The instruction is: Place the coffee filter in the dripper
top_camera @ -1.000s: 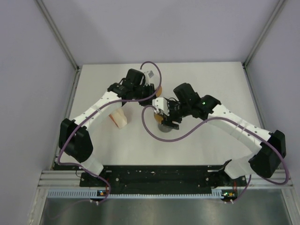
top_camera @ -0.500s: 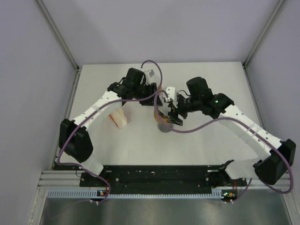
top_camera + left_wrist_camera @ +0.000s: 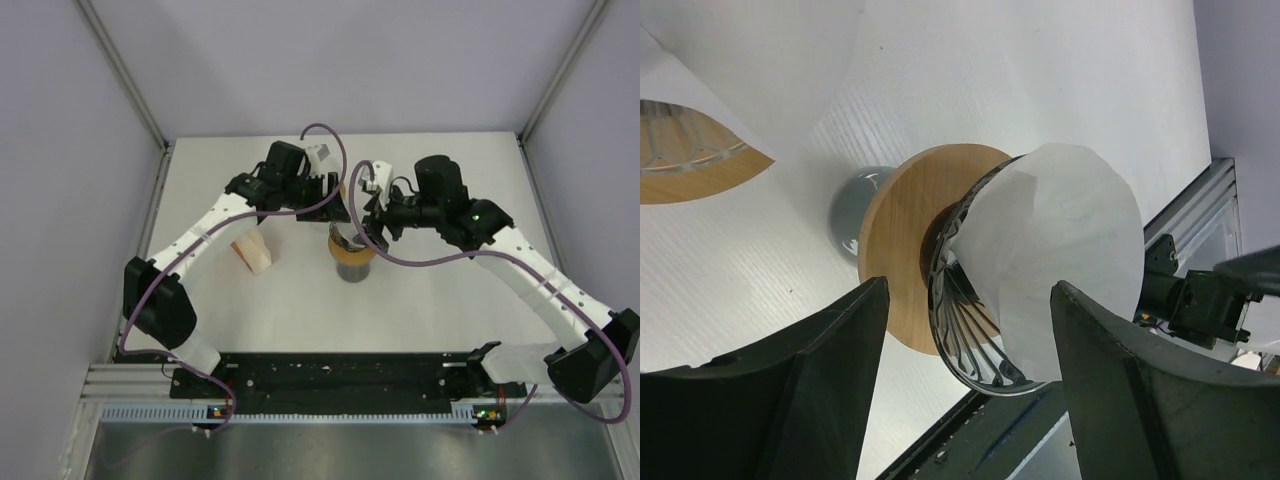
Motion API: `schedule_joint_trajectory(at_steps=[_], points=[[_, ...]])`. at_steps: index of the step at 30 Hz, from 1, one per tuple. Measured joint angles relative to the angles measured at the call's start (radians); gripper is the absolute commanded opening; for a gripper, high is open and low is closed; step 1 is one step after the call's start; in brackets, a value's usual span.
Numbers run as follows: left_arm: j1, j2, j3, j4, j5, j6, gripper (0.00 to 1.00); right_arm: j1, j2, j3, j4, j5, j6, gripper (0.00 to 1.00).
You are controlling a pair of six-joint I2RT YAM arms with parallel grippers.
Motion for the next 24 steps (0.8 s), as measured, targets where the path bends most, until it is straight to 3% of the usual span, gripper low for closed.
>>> schedule_joint_trajectory(at_steps=[8, 12, 18, 21, 24], points=[[0.011, -0.014, 0.081, -0.021, -0.013, 0.045, 0.79, -0.035, 0.0, 0.013, 0.064, 0.158, 0.151, 0.81], [0.064, -0.039, 0.145, -0.047, -0.034, 0.097, 0.84, -0.159, -0.007, 0.018, 0.111, 0.261, 0.262, 0.81], [0.303, -0.138, 0.192, -0.062, -0.158, 0.194, 0.86, -0.464, -0.092, -0.128, 0.269, 0.365, 0.449, 0.87], [0.475, -0.198, 0.188, -0.073, -0.245, 0.244, 0.96, -0.504, -0.143, -0.241, 0.334, 0.442, 0.48, 0.87], [0.642, -0.266, 0.156, -0.073, -0.321, 0.311, 0.98, -0.51, -0.175, -0.337, 0.377, 0.495, 0.5, 0.87]])
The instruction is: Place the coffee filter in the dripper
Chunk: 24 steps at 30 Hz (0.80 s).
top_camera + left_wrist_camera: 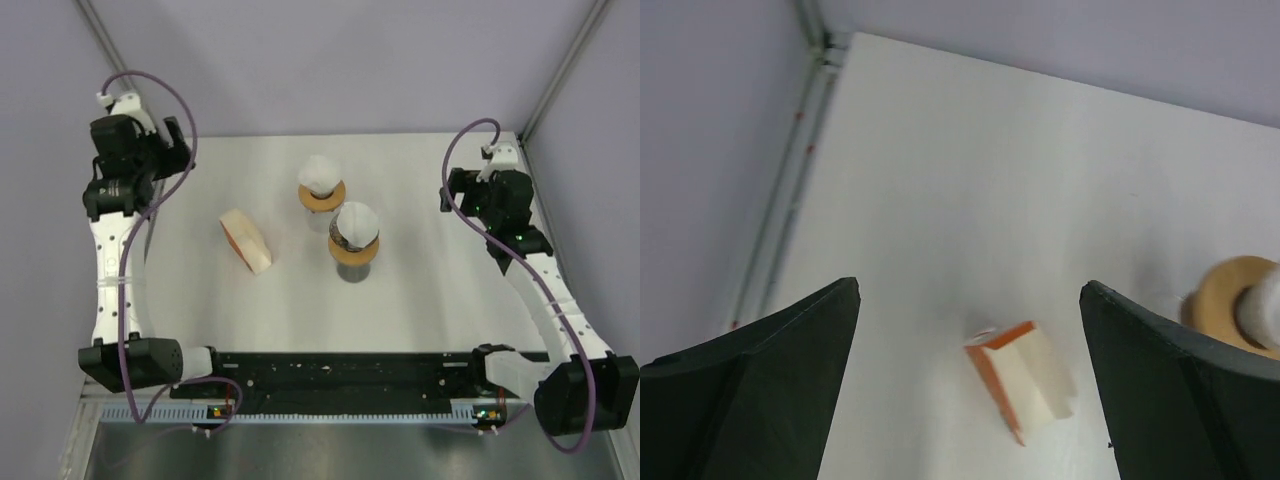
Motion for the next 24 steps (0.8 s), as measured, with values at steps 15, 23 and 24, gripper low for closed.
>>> schedule_joint_trajectory(at_steps=[15, 23, 24], points=[[0.431, -0.099, -0.619, 0.183, -0.193, 0.119, 0.99, -0.034, -0.072, -0.37, 0.306, 0.095, 0.033, 0.87], [0.431, -0.099, -0.783, 0.352, -0.108, 0.102, 0.99, -0.034, -0.085, -0.5, 0.45, 0.139, 0.029, 0.87], [0.431, -0.099, -0.793, 0.367, -0.093, 0.102, 0.99, -0.034, -0.089, -0.52, 0.471, 0.144, 0.029, 0.87]])
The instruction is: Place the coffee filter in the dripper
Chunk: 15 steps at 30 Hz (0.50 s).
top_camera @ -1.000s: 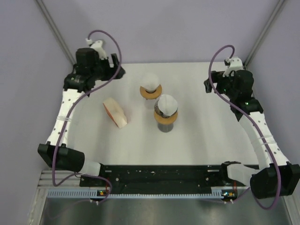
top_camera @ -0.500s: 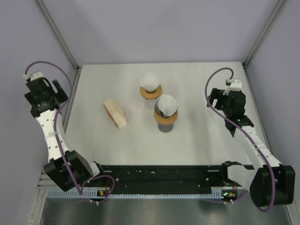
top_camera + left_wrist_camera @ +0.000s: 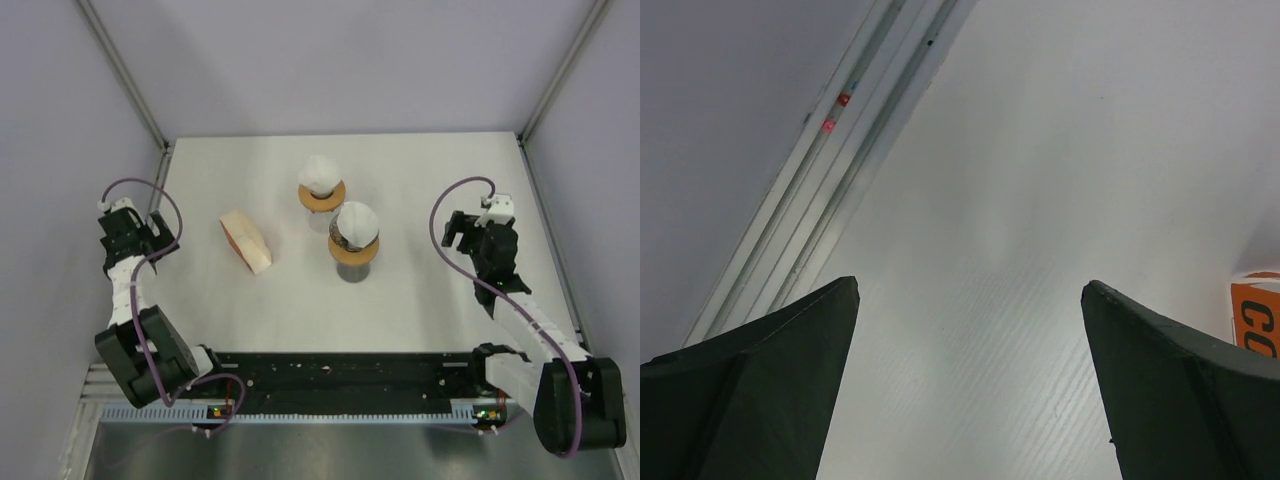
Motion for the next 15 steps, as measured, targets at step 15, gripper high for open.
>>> schedule_joint_trajectory(at_steps=[15], points=[[0.0, 0.008, -0.125, 0.138, 0.169, -0.003, 0.99, 0.0, -0.017, -0.12, 0.169, 0.049, 0.0, 0.87]])
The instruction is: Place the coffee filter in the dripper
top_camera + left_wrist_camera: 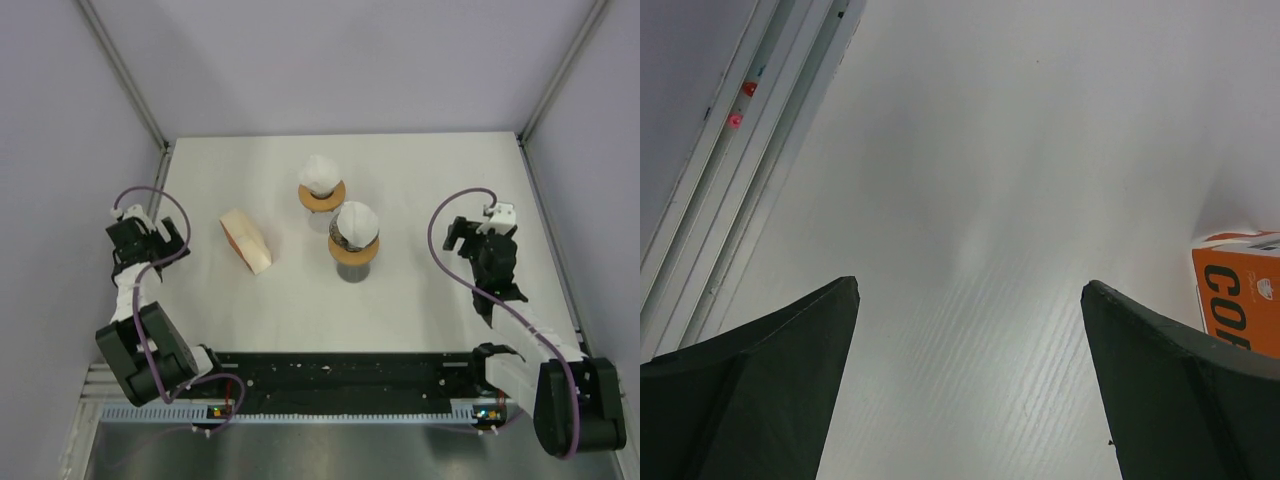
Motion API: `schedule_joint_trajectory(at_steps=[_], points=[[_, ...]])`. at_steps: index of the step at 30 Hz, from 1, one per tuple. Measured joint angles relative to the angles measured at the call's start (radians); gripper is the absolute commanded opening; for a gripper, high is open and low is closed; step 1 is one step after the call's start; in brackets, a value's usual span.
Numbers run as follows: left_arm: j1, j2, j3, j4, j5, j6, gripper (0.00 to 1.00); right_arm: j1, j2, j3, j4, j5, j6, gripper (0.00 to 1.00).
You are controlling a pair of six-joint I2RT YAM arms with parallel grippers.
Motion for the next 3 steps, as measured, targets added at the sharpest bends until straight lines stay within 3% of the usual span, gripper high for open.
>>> schedule_joint_trajectory(at_steps=[3], points=[[0.0, 0.002, -0.006, 0.014, 0.021, 0.0, 0.99, 0.0, 0.0, -0.002, 0.01, 0.004, 0.0, 0.87]])
